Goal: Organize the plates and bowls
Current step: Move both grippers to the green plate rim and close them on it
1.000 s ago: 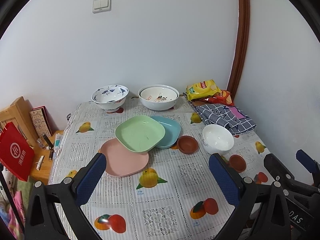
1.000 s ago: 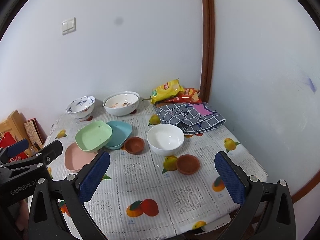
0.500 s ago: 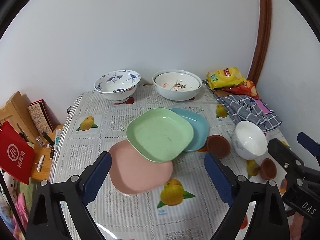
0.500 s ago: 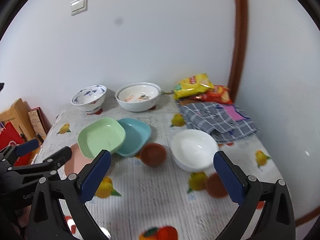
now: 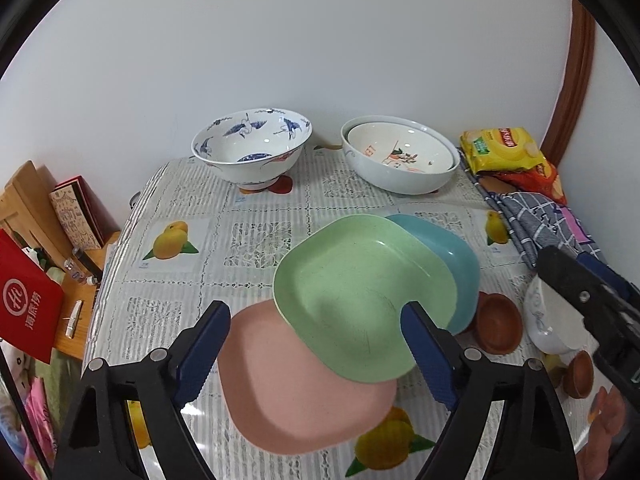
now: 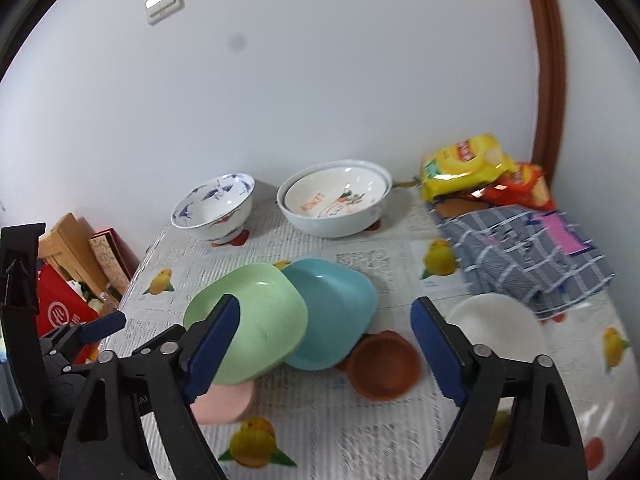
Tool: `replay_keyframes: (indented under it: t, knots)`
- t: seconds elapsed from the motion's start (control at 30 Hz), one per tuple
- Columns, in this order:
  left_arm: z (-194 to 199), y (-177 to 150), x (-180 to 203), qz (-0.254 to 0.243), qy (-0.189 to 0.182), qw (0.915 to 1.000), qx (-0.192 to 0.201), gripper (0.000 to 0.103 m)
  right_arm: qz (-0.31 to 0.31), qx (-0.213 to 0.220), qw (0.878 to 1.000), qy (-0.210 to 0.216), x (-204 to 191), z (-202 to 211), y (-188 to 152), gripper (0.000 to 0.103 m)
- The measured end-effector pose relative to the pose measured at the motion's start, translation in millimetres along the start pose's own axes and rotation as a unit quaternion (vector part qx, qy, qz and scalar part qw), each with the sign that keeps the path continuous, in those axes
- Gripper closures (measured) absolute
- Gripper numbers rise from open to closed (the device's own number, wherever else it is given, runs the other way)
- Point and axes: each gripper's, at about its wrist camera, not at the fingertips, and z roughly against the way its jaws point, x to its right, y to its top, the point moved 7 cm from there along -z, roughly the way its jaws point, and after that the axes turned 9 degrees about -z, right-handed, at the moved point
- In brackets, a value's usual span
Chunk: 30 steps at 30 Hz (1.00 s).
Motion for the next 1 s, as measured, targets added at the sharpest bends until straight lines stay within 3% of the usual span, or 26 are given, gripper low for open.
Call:
replay_keyframes:
  t: [0.13, 0.3, 0.7, 0.8, 0.9, 0.97, 1.0]
  knots:
    - [-19, -1, -4, 0.008, 0.002, 0.9999, -0.008, 0.019, 0.015, -0.016, 1.0, -0.002, 1, -32, -7, 0.036]
    - [-39, -3, -8, 0.022, 0.0, 0.9995, -0.022, 0.024, 0.048, -0.023, 0.998, -0.015, 0, -58, -12, 0.043]
    - [-69, -10, -11, 0.029, 0.011, 0.9987, -0.041, 0.034, 0.081, -0.049, 0.995, 0.029, -16, -110, -21, 0.043]
    - [-74, -12, -11, 0.03, 0.009, 0.9985, -0.043, 0.041, 0.079, -0.053, 0.995, 0.037, -15, -119, -23, 0.044]
    - [-79, -12, -9, 0.031, 0.008, 0.9984, -0.046, 0.046, 0.078, -0.064, 0.994, 0.048, -15, -126, -27, 0.053]
    - [-82, -13, -8, 0.03, 0.009, 0.9982, -0.05, 0.062, 0.077, -0.078, 0.993, 0.053, -16, -133, -32, 0.065]
    - [-84, -14, -8, 0.033, 0.008, 0.9981, -0.052, 0.069, 0.076, -0.086, 0.992, 0.054, -16, -137, -34, 0.08]
